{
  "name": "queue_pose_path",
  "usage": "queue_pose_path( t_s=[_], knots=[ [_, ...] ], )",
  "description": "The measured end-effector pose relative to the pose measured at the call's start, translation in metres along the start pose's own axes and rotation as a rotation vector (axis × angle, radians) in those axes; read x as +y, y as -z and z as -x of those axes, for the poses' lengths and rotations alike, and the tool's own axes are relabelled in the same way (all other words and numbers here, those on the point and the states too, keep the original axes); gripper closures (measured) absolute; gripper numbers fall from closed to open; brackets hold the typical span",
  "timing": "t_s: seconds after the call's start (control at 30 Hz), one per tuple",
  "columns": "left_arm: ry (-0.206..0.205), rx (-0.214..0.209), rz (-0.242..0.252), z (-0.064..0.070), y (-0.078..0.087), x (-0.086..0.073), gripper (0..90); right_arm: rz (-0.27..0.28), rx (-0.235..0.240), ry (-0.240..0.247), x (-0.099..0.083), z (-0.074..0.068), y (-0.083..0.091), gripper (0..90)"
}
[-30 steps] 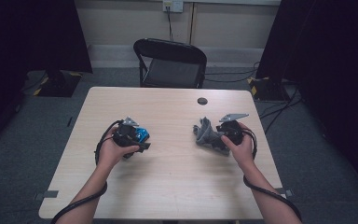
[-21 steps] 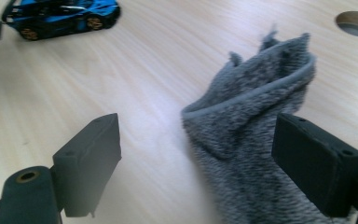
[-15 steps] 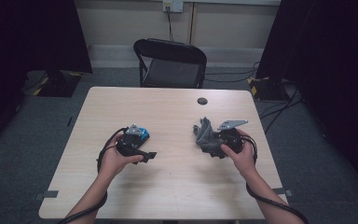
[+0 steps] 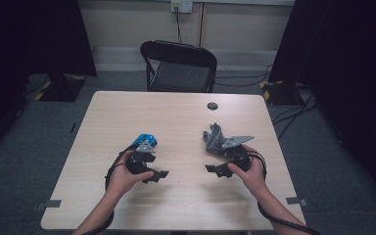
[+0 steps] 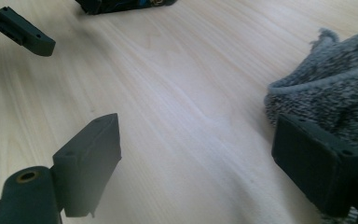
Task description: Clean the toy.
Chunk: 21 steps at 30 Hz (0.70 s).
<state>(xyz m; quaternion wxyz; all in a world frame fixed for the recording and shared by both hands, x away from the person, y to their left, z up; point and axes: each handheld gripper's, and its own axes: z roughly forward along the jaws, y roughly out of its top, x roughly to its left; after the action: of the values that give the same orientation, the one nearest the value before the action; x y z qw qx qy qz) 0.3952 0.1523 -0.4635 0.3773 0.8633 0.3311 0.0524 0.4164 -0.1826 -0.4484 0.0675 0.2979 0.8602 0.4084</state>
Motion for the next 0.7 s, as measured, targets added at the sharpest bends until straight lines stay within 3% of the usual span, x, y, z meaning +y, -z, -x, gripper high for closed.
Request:
queue_pose_path(
  t_s=[0.33,0.7],
  knots=[
    [-0.059,-0.044,-0.033,0.014,-0.011,-0.014,16.6,-0.026,0.038,0.033,-0.016,-0.021,-0.014,15.5],
    [-0.104,-0.042,-0.038,0.020,-0.014,-0.023,17.2,-0.058,0.057,0.061,-0.033,-0.035,-0.030,15.7]
  ],
)
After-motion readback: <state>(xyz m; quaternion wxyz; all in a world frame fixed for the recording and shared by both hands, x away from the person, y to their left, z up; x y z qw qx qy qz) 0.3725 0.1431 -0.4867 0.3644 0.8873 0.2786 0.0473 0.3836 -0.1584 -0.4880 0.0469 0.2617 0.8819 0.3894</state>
